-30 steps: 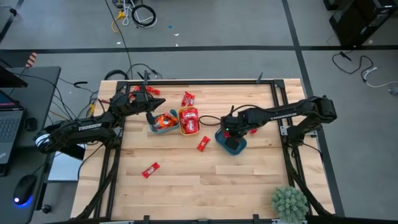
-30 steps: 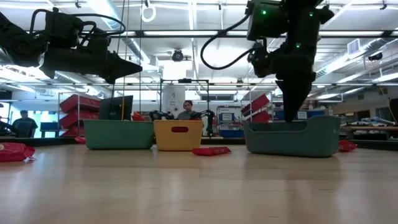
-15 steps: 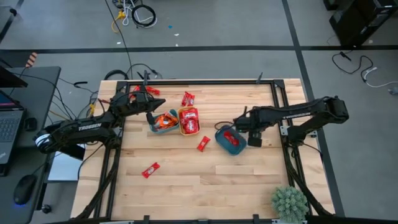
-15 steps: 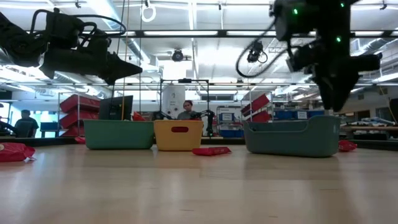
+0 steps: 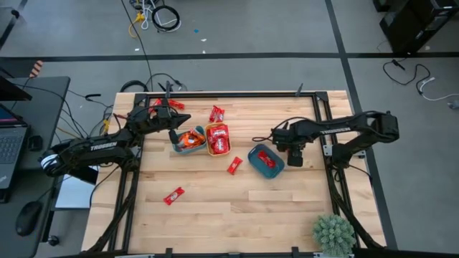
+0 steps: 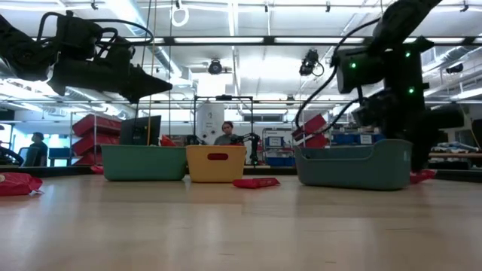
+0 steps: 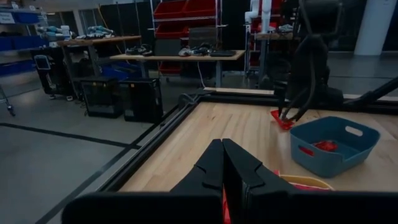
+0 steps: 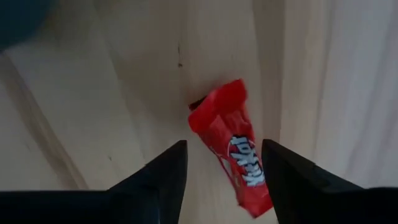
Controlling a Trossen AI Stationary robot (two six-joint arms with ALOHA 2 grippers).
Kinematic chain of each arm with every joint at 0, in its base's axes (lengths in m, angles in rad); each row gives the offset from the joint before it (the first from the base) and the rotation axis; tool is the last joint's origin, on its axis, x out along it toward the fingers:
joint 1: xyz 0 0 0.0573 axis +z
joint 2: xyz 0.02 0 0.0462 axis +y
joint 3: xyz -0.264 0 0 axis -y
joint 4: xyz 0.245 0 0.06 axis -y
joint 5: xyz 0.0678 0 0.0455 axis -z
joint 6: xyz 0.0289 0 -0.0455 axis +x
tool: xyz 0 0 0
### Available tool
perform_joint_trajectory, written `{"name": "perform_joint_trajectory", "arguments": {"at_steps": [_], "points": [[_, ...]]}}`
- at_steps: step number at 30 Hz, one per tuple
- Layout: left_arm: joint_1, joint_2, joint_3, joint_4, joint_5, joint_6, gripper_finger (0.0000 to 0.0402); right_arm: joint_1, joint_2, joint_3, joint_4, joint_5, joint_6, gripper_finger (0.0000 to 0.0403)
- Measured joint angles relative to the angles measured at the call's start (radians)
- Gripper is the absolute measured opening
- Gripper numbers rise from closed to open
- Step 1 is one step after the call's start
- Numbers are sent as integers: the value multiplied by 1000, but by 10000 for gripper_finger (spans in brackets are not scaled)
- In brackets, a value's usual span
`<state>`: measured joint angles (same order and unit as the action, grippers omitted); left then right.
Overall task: Sort candy
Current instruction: Put the dark red candy into the blue bin
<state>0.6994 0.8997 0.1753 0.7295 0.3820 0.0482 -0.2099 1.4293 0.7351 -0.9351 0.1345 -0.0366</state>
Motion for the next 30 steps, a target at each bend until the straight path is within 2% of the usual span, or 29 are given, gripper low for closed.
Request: {"name": "perform_joint_trajectory", "arguments": {"at_steps": [5, 9, 11, 15, 16, 24, 30], "points": [[0, 0, 0, -4, 0, 0, 0, -23, 72, 0, 6, -25, -48, 174], [0, 0, 0, -4, 0, 0, 0, -41, 126, 4, 7, -28, -58, 144], [0, 0, 0, -4, 0, 0, 0, -46, 137, 8, 4, -30, -56, 114], [0, 0, 0, -4, 0, 0, 0, -49, 126, 23, 1, -23, -48, 29], [0, 0, 0, -4, 0, 0, 0, -49, 118, 36, 6, -22, -45, 20], [0, 0, 0, -4, 0, -6, 0, -49, 26, 188, -125, -26, 74, 20], [0, 0, 0, -4, 0, -7, 0, -44, -48, 306, -141, -142, 267, 20]]}}
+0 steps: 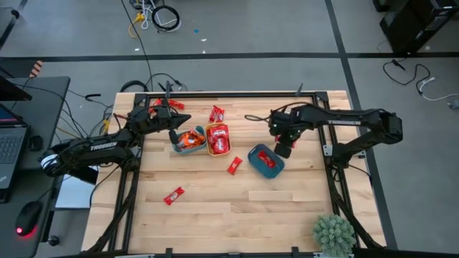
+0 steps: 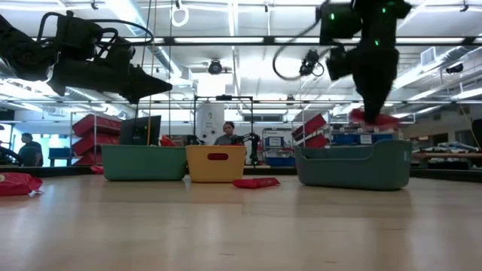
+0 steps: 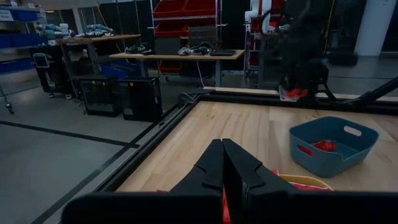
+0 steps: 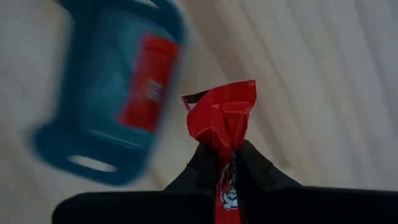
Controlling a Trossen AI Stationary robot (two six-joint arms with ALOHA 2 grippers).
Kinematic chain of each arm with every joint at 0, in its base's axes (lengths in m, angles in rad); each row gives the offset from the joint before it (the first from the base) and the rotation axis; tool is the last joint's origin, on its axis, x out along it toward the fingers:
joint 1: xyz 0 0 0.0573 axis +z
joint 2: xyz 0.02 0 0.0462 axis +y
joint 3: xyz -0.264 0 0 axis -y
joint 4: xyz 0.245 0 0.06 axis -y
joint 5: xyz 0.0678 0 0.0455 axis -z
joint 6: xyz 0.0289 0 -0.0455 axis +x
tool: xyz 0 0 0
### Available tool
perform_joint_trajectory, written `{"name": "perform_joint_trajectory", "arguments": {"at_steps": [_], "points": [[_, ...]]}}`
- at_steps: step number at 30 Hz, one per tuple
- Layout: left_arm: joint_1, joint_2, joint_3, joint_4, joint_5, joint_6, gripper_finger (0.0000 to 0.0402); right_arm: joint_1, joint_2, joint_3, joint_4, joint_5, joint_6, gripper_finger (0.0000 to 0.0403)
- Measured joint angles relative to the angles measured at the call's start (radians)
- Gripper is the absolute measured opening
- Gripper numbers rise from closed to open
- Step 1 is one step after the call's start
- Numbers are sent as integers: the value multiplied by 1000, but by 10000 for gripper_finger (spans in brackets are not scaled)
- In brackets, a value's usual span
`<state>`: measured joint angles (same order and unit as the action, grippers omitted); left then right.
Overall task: Sort candy
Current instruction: Put the dark red candy into the blue bin
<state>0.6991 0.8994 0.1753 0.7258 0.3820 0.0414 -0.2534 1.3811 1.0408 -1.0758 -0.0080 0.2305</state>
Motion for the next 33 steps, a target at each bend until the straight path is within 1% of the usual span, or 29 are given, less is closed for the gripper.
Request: {"name": "perform_joint_trajectory", "arguments": {"at_steps": [4, 8, 12, 20, 24, 27, 30, 33], "points": [[0, 0, 0, 0, 0, 1, 0, 44, -12, 46, 55, -81, 87, 20], [0, 0, 0, 0, 0, 3, 0, 93, 10, 52, 176, -170, 166, 20], [0, 0, 0, 0, 0, 3, 0, 137, 69, 52, 263, -199, 254, 20], [0, 0, 0, -1, 0, 4, 0, 178, 228, 52, 328, -185, 363, 21], [0, 0, 0, -12, 0, 5, 0, 182, 289, 52, 342, -180, 367, 43], [0, 0, 0, -27, 0, 6, 0, 182, 312, 52, 335, -178, 331, 66], [0, 0, 0, -30, 0, 7, 0, 182, 308, 52, 332, -176, 286, 88], [0, 0, 0, -30, 0, 7, 0, 182, 278, 52, 326, -174, 242, 111]]}}
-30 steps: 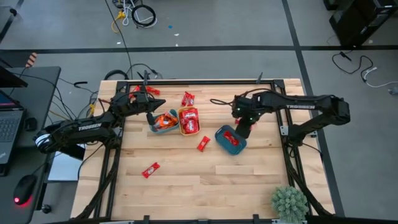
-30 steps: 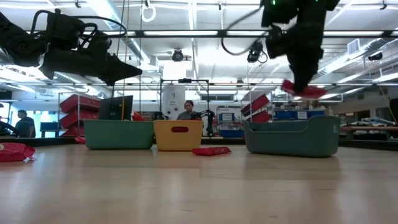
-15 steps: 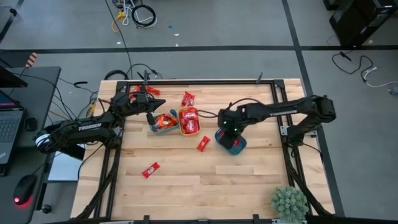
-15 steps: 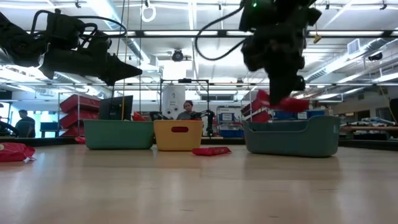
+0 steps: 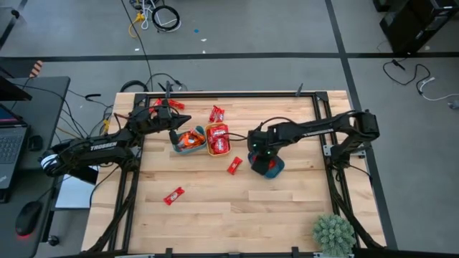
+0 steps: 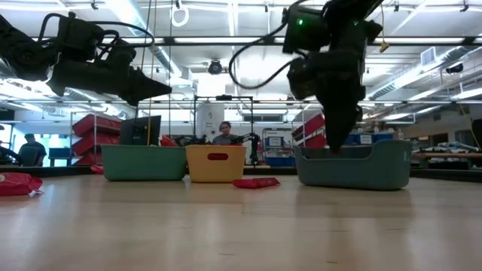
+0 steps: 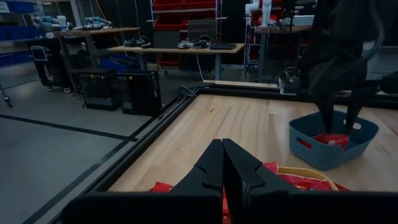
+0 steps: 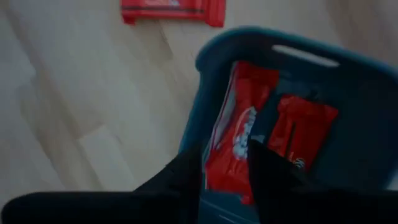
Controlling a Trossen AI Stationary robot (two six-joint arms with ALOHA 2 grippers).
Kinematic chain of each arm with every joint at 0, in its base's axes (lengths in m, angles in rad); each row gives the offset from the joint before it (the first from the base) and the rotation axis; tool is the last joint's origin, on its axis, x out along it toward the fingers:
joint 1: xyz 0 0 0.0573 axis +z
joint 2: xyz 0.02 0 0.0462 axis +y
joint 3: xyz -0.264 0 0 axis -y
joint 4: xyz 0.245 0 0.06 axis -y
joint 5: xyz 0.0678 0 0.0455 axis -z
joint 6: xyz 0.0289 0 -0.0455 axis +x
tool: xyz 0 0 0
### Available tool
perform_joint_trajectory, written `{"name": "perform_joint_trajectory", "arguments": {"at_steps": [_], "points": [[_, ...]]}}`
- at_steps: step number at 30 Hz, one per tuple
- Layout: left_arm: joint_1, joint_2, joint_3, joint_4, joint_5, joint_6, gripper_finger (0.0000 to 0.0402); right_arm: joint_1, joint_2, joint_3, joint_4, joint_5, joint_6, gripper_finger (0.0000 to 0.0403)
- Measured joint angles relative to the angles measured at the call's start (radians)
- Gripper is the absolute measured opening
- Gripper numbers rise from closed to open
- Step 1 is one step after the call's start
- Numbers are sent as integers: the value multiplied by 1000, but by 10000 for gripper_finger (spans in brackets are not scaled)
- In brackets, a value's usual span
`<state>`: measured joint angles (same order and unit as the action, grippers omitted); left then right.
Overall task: Sort candy
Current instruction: Put the dark red candy into the blue bin
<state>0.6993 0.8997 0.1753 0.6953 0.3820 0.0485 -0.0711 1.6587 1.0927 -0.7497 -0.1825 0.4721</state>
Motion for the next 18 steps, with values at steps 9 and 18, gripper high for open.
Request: {"name": "perform_joint_trajectory", "arguments": {"at_steps": [9, 18], "points": [[0, 0, 0, 1, -2, 26, 0, 10, -75, 0, 173, 119, -326, 196], [0, 0, 0, -16, -18, 27, 0, -24, 56, 0, 459, -47, -656, 222]]}}
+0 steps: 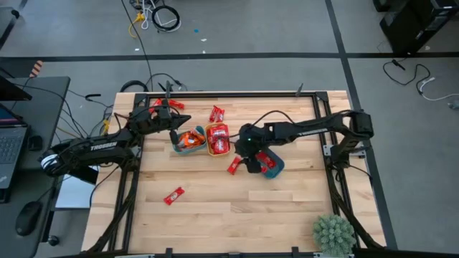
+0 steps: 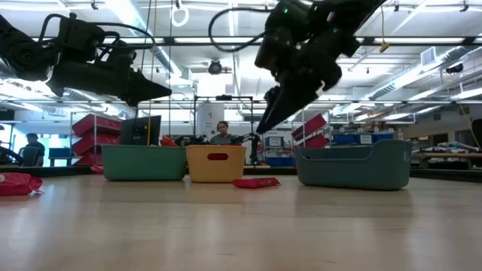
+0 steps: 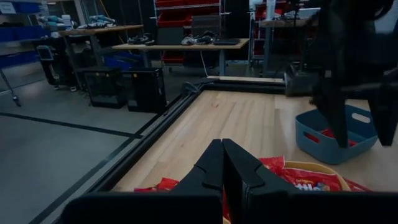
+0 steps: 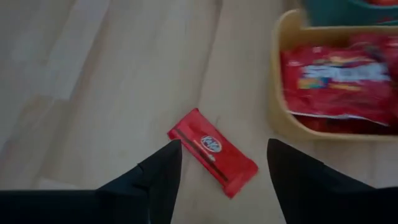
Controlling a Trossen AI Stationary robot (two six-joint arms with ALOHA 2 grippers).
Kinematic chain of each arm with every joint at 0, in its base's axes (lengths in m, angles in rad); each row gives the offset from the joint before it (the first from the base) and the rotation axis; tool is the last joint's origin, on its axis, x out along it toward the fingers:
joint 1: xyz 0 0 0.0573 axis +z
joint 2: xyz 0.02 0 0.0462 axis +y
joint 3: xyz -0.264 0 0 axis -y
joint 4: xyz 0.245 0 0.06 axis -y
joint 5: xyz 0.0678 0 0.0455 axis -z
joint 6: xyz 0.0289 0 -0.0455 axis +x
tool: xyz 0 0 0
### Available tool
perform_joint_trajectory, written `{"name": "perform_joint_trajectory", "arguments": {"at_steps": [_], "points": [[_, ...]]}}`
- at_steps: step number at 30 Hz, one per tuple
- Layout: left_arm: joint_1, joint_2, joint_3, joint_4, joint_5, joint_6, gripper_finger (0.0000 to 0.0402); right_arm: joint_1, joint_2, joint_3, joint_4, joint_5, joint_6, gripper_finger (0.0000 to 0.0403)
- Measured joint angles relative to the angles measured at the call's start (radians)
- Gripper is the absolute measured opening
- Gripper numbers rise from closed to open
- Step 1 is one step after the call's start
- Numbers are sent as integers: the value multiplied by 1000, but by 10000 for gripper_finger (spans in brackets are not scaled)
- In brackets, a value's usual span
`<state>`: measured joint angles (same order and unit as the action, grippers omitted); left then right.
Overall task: Sort candy
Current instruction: Put the dark red candy into the blue bin
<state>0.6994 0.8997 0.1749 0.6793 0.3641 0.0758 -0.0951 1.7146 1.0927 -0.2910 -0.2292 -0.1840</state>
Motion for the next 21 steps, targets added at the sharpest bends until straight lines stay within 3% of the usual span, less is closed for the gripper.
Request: {"name": "perform_joint_trajectory", "arguments": {"at_steps": [10, 21], "points": [[0, 0, 0, 6, 0, 24, 0, -2, 155, 0, 69, -34, -141, 221], [0, 0, 0, 4, 1, 25, 0, -14, 271, 78, 13, -38, -250, 218]]}}
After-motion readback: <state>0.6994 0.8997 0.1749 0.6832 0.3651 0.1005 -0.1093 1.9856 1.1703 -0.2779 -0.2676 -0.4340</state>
